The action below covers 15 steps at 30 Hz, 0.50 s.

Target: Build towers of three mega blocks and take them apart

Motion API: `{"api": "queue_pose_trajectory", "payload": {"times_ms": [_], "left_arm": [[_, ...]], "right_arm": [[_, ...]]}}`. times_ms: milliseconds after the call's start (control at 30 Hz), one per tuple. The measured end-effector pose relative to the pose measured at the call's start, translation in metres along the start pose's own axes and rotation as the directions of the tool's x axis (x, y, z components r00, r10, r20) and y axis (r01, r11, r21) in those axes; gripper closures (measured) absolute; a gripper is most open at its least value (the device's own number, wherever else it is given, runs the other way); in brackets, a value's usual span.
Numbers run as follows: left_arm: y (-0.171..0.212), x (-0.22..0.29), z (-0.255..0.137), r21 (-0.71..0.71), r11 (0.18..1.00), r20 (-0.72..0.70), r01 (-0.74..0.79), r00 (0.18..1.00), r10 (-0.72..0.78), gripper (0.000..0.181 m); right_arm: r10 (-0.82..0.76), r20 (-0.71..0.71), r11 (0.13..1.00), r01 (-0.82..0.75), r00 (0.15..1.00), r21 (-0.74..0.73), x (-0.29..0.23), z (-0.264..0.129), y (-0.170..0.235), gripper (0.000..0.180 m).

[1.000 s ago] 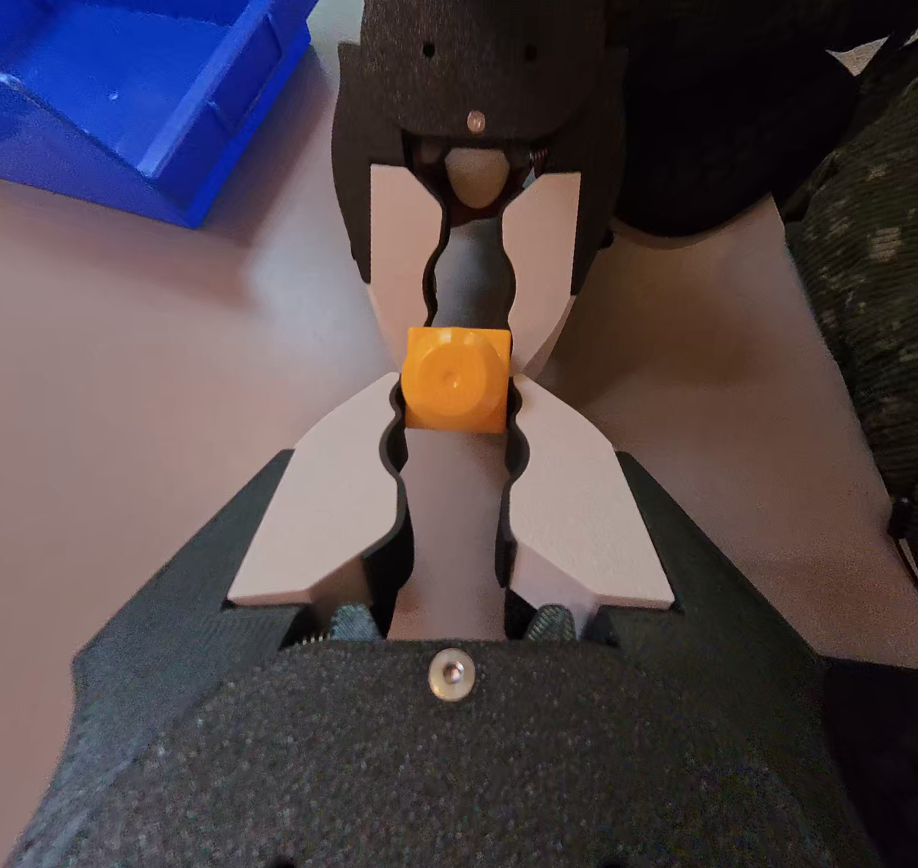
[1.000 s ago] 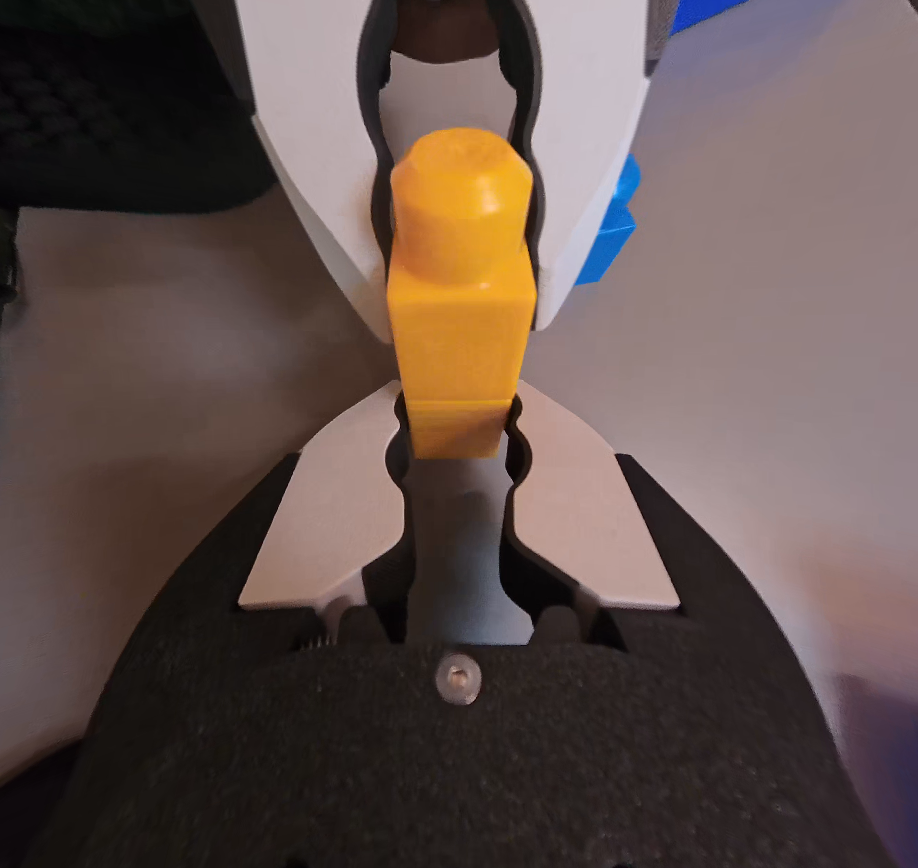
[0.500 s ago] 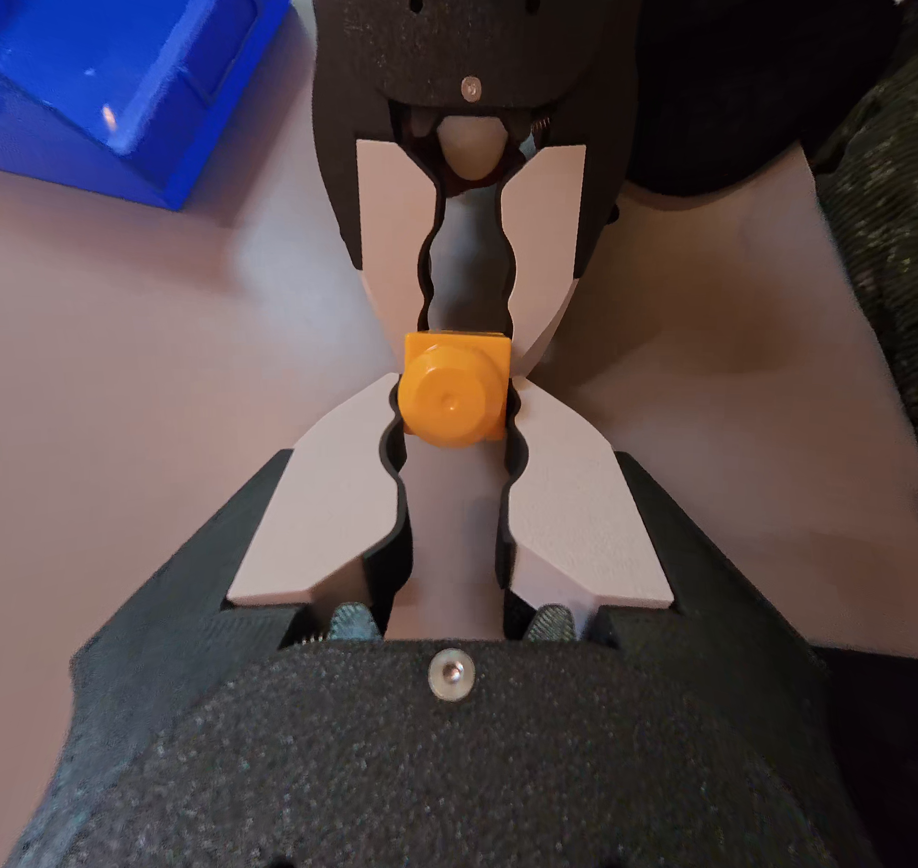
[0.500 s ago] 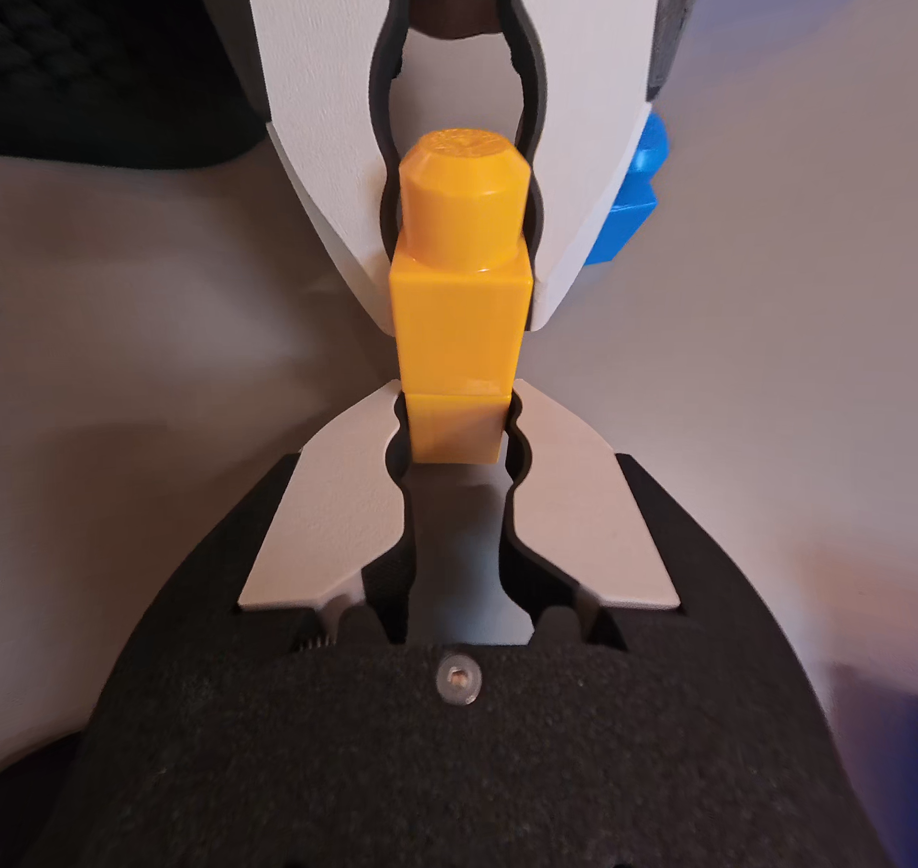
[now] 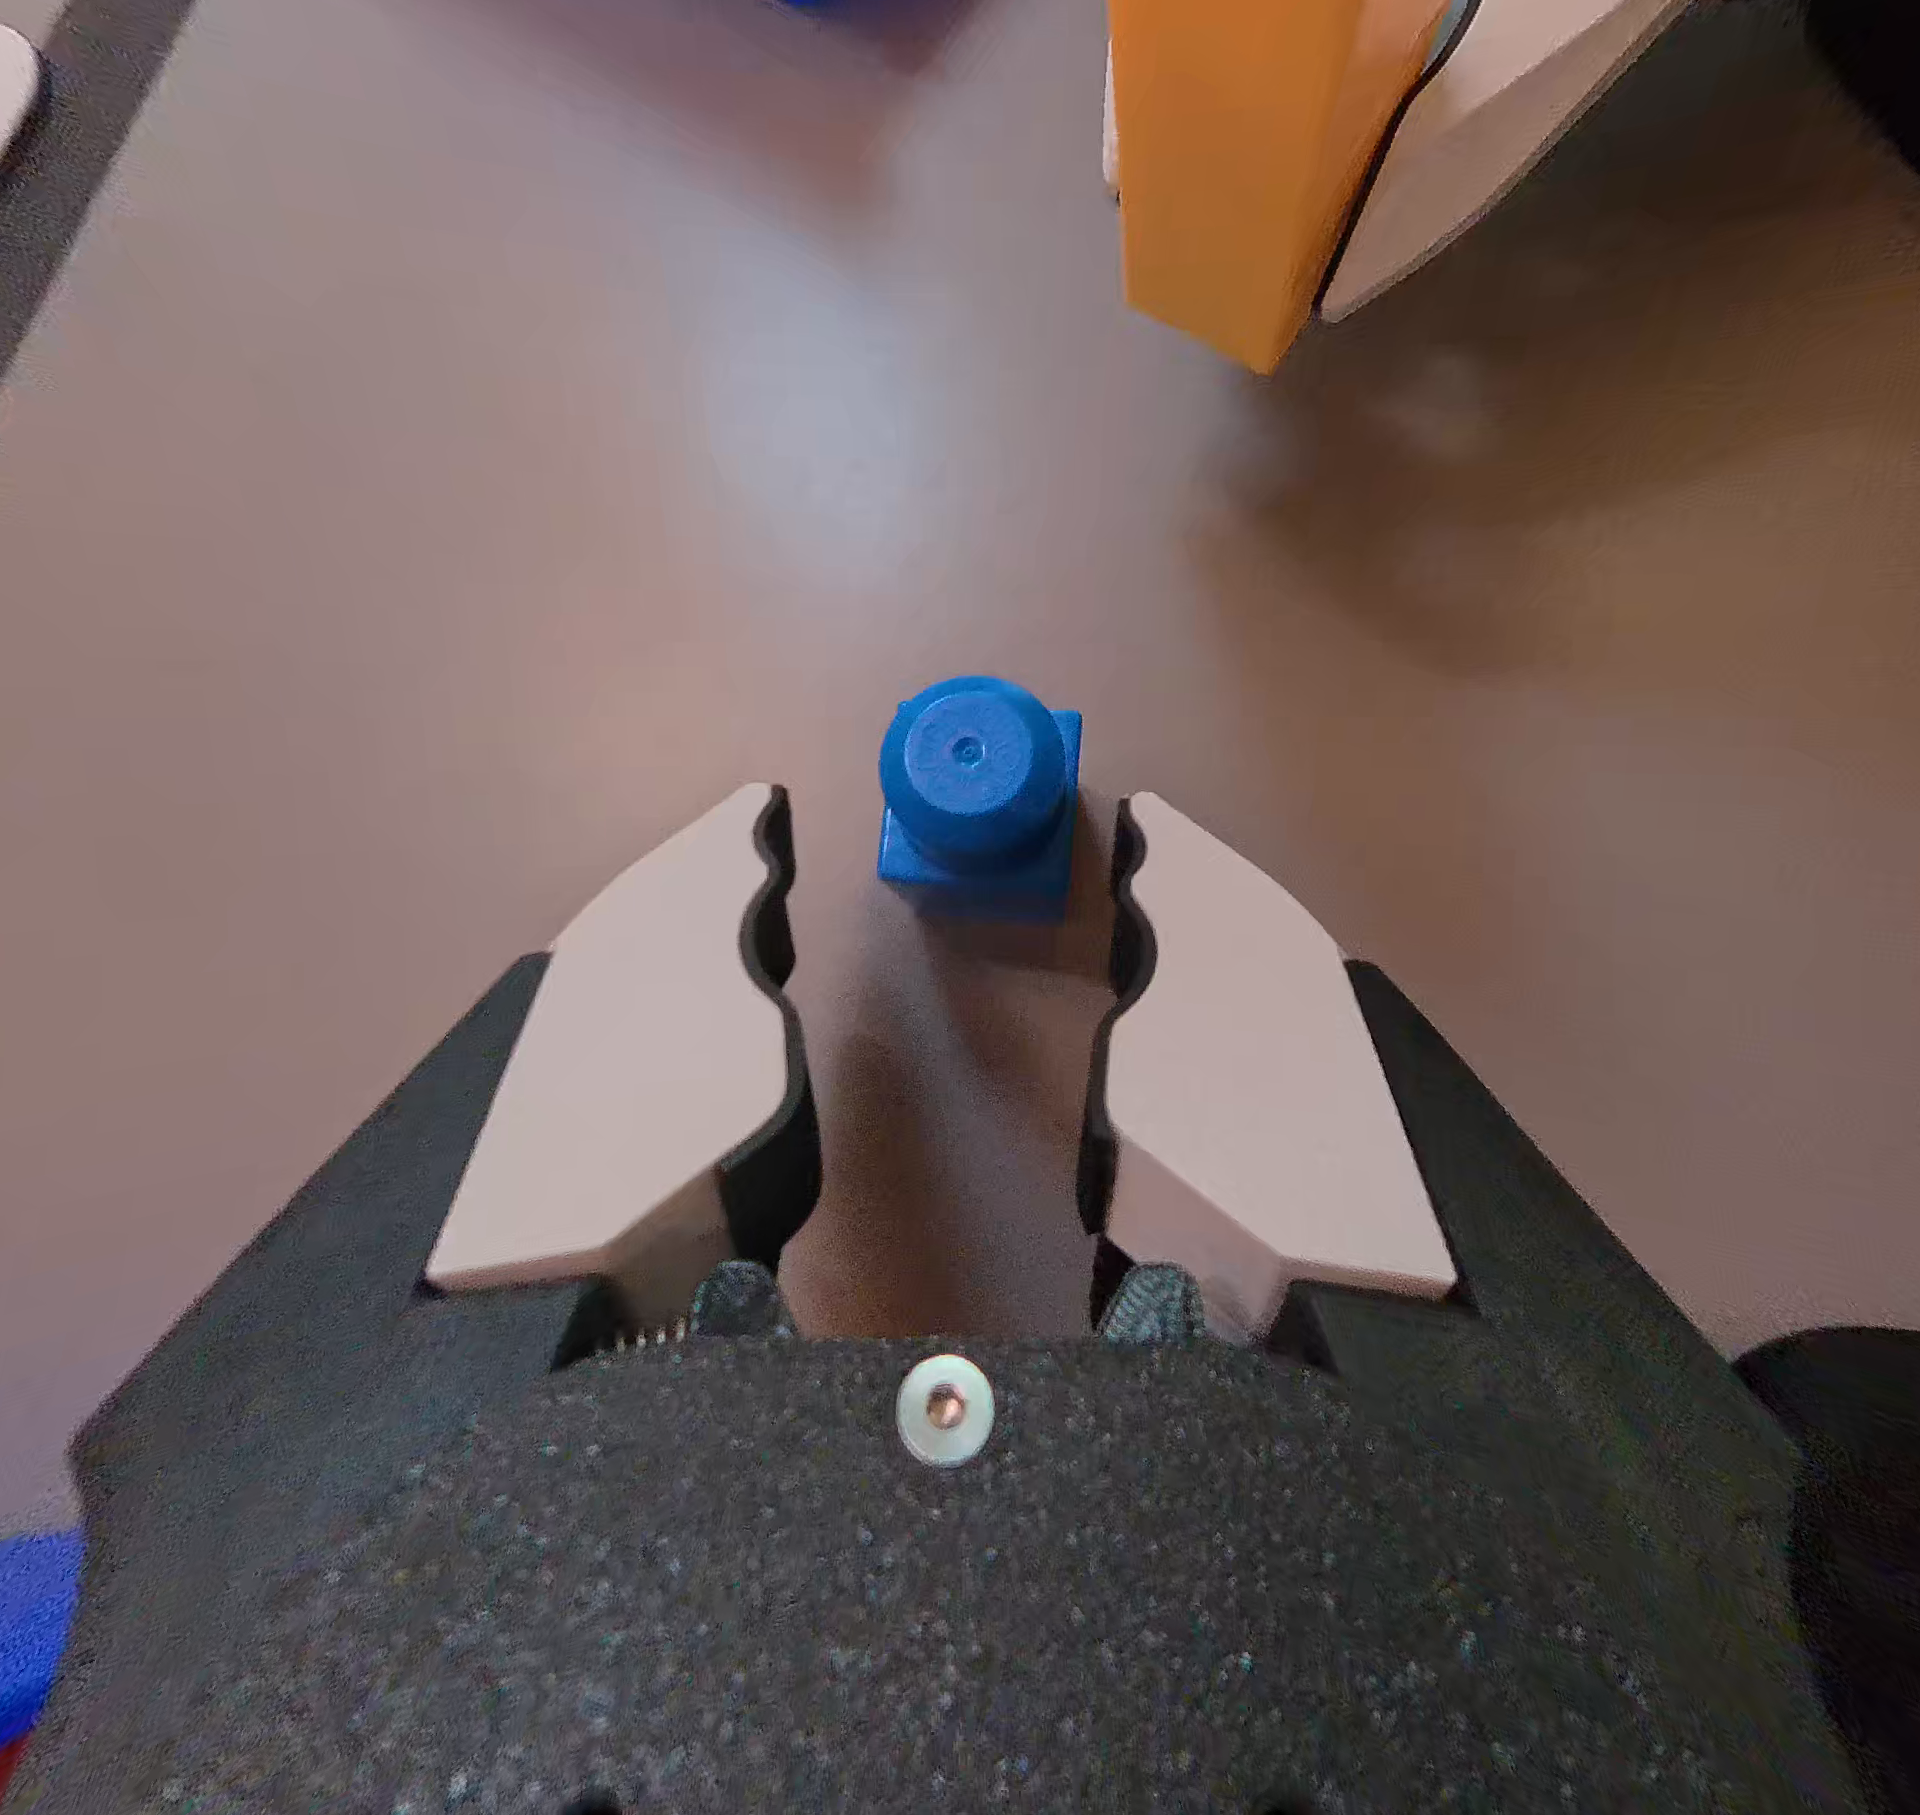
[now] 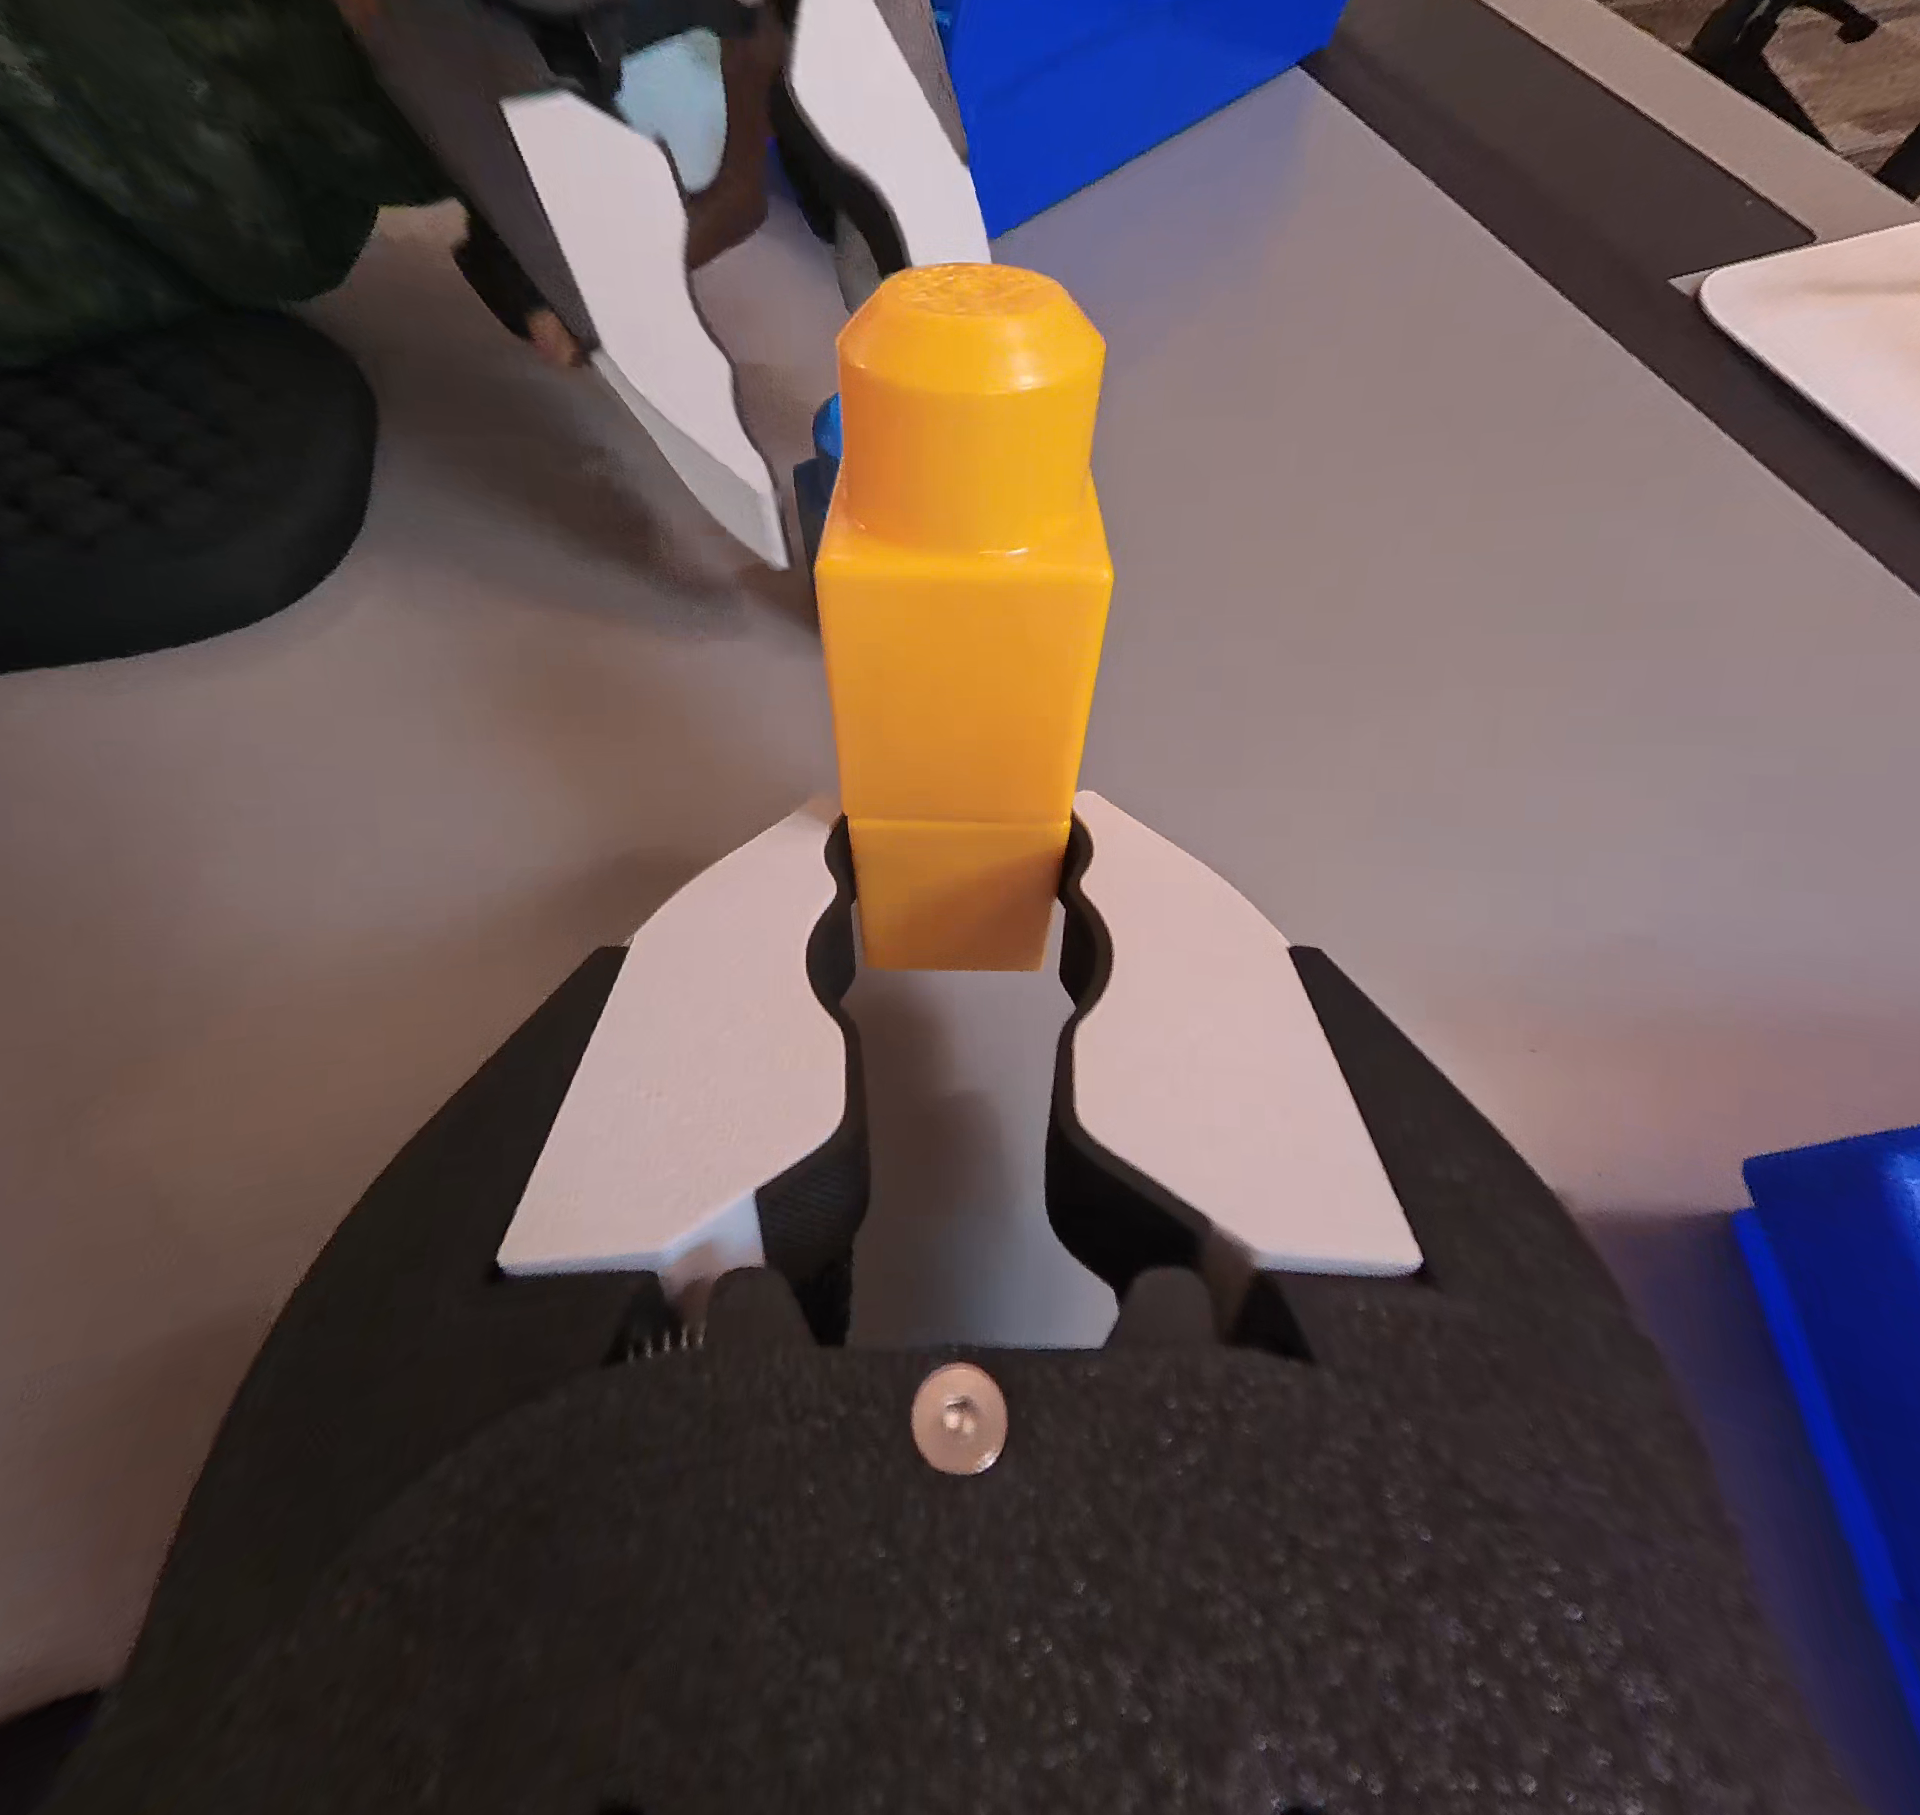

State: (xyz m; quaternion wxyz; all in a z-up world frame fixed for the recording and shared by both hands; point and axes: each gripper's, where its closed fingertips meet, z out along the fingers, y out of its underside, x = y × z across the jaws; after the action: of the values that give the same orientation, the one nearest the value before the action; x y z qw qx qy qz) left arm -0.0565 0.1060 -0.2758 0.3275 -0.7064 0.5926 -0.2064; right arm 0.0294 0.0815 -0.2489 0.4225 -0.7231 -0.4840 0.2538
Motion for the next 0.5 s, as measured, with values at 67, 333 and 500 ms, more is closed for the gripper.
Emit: {"api": "queue_pose_trajectory", "payload": {"times_ms": [67, 333, 500], "left_arm": [[0.005, 0.003, 0.010, -0.031, 0.999, -0.011, -0.016, 1.000, 0.016, 0.140], [-0.070, 0.019, -0.039, 0.351, 0.936, -0.090, 0.036, 0.996, -0.004, 0.144], [-0.094, 0.045, -0.050, 0.439, 0.898, -0.130, -0.018, 0.988, 0.083, 0.144]], "right_arm": [[0.000, -0.001, 1.000, 0.000, 1.000, -0.002, 0.001, 0.000, 0.001, 0.143], [-0.012, 0.053, 0.999, 0.015, 0.999, -0.044, -0.008, 0.003, 0.010, 0.143], [-0.097, 0.086, 0.989, 0.106, 0.992, -0.106, -0.023, 0.012, 0.016, 0.143]]}}
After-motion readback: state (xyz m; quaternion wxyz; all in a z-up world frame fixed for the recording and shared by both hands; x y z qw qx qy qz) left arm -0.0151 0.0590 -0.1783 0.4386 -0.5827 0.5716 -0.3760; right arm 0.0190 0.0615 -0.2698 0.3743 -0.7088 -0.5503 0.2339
